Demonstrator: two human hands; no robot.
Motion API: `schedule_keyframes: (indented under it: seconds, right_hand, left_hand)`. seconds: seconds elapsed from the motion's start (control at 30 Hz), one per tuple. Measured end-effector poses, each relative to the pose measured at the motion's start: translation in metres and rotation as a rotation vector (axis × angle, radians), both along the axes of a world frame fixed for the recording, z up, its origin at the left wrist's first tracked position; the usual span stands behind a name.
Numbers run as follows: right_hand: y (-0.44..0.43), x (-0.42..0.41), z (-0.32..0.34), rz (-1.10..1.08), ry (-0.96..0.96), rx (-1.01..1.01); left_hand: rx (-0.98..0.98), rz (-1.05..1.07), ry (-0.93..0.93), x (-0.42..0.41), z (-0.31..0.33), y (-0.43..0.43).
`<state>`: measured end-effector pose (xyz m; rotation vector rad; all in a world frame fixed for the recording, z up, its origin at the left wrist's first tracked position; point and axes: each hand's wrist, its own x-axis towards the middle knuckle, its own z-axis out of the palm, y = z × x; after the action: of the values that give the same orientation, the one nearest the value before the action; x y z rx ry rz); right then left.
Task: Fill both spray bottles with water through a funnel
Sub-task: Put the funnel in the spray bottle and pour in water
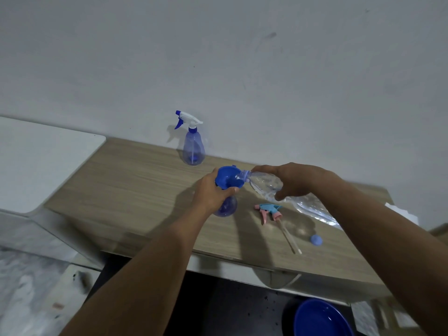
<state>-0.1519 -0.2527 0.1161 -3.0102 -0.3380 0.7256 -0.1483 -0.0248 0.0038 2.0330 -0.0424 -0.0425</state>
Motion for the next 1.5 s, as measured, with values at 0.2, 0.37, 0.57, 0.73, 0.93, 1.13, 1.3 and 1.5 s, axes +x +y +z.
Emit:
schedule_keyframes:
  seconds: [0.2, 0.37, 0.57, 0.73, 0.93, 1.13, 1.3, 1.5]
  right_hand:
    - [-0.001, 0.002, 0.000, 0.006, -0.009, 0.004]
    - [-0.003, 0.001, -0.002, 0.025, -0.032, 0.021]
    - [-0.013, 0.000, 0.000, 0.082, -0.136, 0.133]
    - [-0.030, 0.008, 0.001, 0.075, -0.283, 0.378]
    - [-0.052, 0.020, 0.003, -0.022, -0.518, 0.659]
    - [-0.048, 0.037, -0.007, -0.149, -0.630, 0.804]
    - [-0.041, 0.044, -0.025, -0.224, -0.619, 0.918]
    - [-0.044, 0.042, -0.041, -0.344, -0.617, 0.955]
  left_hand:
    - [-0.007, -0.007, -0.006, -0.001, 0.001, 0.000]
    - [-0.030, 0.000, -0.012, -0.002, -0.001, 0.000]
    - [-0.048, -0.007, -0.041, -0.004, 0.002, -0.001]
    - [-0.012, 0.013, -0.055, -0.006, 0.002, -0.004]
    - [-0.015, 0.016, -0.029, -0.006, 0.006, -0.006]
    - [0.009, 0.000, 0.002, -0.007, 0.006, -0.005]
    - [0.015, 0.014, 0.019, -0.007, 0.009, -0.007]
    - [0.055, 0.012, 0.032, -0.005, 0.011, -0.006]
